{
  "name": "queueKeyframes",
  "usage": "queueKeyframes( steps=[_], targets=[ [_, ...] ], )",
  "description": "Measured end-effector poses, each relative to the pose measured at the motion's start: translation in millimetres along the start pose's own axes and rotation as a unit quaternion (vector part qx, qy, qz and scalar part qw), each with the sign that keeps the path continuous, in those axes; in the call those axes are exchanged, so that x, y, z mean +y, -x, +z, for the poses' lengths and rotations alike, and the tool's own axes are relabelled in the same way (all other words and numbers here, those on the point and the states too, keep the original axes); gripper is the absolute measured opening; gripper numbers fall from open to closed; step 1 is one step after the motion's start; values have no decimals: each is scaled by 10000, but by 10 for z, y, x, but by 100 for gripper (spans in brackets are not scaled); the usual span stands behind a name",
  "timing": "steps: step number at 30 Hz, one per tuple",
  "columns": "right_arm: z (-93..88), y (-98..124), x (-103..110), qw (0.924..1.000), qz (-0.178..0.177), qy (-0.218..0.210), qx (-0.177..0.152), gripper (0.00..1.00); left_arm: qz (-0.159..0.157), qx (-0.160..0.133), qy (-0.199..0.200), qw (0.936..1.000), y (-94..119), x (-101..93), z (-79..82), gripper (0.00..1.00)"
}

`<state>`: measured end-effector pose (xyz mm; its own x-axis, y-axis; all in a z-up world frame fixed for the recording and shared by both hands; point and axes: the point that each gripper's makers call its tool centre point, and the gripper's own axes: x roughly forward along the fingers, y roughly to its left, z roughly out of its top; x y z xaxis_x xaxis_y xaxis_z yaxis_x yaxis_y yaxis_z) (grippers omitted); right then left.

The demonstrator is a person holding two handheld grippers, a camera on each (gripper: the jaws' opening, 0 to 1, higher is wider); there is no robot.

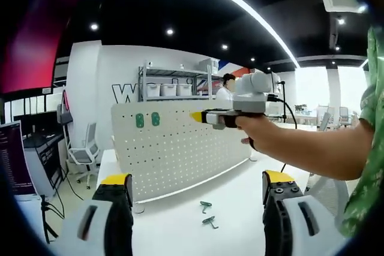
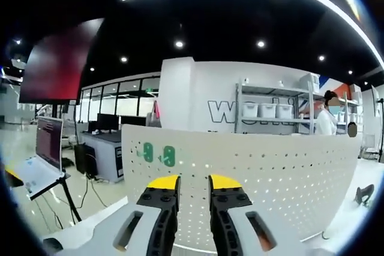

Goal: Insert the hook assembly into the mounting plate slot until the hook locks in place.

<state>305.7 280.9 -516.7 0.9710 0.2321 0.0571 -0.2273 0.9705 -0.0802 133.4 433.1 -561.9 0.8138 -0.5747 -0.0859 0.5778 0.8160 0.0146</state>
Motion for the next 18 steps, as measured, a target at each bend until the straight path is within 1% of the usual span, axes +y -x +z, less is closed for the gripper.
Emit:
queueKeyframes(
  steps=[6,10,13,18],
  targets=[
    [-34,298,-146,9998,181,-115,59,20,51,100,-33,9999,-77,-80,-21,92],
    [-40,416,-223,9995,277,-84,108,20,90,146,-27,9998,-164,-123,-44,92],
    [-43,520,-274,9988,443,-171,157,21,110,192,-18,9998,-228,-160,-63,92],
    [-44,660,-392,9981,570,-111,192,21,210,209,-93,9995,-333,-235,-63,92]
  ],
)
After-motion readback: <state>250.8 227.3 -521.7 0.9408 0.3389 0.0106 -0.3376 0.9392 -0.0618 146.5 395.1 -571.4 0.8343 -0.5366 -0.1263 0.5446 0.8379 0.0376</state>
